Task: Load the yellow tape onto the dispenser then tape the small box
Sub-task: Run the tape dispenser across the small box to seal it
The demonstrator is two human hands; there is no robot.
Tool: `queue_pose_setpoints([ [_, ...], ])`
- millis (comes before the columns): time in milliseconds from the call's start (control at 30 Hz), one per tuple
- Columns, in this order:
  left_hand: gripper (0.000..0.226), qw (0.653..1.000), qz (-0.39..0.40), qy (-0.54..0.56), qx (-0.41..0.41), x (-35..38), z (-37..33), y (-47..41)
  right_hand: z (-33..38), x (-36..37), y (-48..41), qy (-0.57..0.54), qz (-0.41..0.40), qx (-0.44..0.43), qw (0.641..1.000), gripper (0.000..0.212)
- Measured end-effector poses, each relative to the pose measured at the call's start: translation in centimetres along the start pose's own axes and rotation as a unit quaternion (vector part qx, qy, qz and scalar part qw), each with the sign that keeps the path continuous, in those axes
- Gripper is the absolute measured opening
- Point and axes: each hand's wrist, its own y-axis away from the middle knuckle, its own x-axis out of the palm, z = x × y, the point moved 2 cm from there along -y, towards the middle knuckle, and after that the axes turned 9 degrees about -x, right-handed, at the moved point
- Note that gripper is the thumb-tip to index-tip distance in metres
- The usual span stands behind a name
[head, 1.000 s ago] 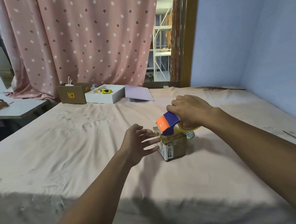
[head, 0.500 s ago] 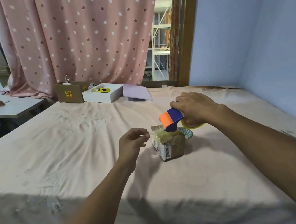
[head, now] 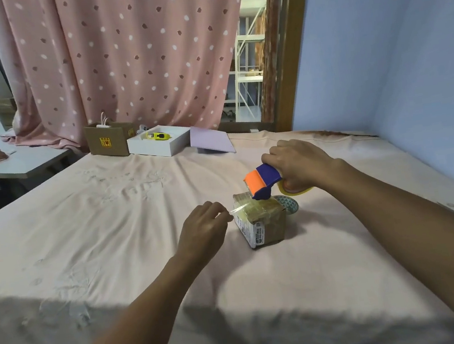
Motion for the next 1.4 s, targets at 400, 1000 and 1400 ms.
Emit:
queue_pose_setpoints([
  [400, 0.019, 0.977, 0.020, 0.125, -0.171, 2.7, -2.3, 1.2, -1.0, 2.5, 0.4, -0.028, 0.012, -0.011, 0.999, 0.049],
  [1000, 0.037, 0.819, 0.133, 0.285, -0.480, 2.7, -5.5, -1.1, -0.5, 3.7, 1.2, -0.079, 0.015, 0.031, 0.996, 0.054],
  [1400, 0.039, 0.772, 0.156, 0.312, -0.531, 4.9, -7.4, -4.4, -1.0, 5.4, 4.1, -0.202, 0.030, 0.066, 0.977, 0.062],
])
